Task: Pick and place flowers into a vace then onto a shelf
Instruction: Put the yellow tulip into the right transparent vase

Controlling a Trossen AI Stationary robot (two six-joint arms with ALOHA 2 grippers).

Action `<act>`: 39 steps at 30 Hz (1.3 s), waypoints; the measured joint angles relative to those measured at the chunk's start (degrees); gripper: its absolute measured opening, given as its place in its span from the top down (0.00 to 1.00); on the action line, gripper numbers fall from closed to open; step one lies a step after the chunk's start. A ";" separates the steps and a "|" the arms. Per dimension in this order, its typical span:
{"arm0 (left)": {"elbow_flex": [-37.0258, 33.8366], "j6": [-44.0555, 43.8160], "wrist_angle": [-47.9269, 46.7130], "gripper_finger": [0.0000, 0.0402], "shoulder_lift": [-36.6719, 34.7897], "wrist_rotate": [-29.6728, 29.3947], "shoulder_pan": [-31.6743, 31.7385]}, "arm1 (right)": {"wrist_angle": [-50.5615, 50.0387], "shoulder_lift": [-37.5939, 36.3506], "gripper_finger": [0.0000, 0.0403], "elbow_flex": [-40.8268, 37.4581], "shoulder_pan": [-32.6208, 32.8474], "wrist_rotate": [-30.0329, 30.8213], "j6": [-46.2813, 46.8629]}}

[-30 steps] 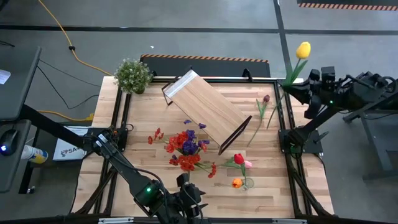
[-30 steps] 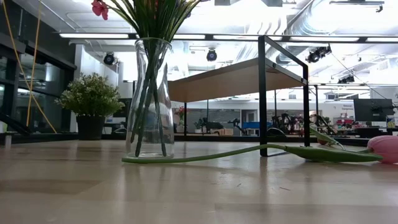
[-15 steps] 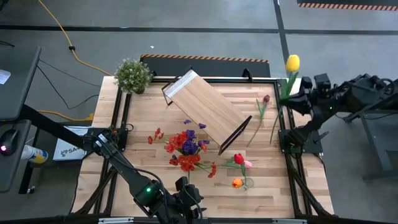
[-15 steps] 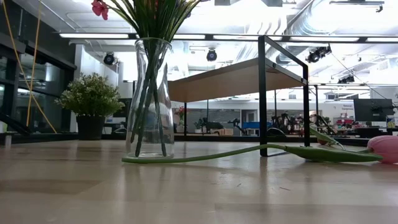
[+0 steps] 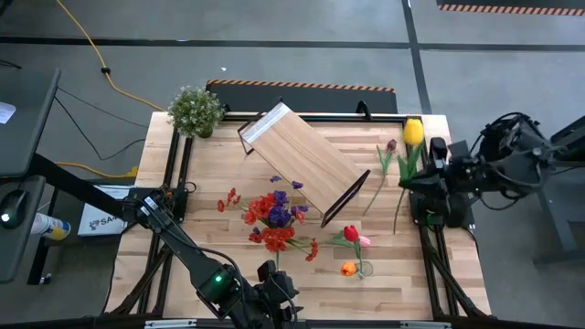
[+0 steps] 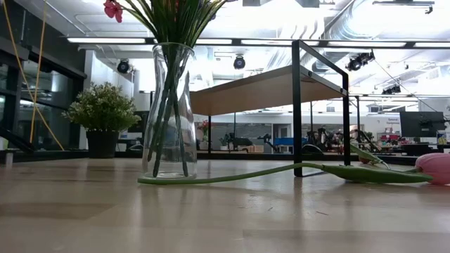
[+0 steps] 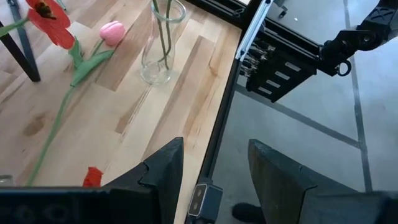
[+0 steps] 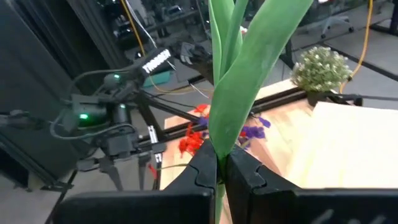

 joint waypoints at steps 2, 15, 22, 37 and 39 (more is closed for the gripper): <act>0.00 -0.06 0.03 0.47 0.00 0.41 0.00 | 0.87 0.05 0.99 0.00 2.93 2.79 -0.01; 0.00 -0.07 0.03 0.47 0.00 1.95 -0.02 | 3.40 1.58 0.99 0.02 23.21 22.87 0.10; 0.00 0.03 -0.04 0.47 0.00 2.09 -0.02 | 4.03 6.41 0.99 0.04 31.21 32.68 2.02; 0.00 0.17 -0.06 0.47 0.00 3.28 -0.02 | 16.03 18.92 0.99 0.04 35.86 43.06 -2.46; 0.00 0.17 -0.06 0.47 0.00 3.46 -0.02 | 16.59 20.11 0.99 0.04 35.57 43.09 -2.44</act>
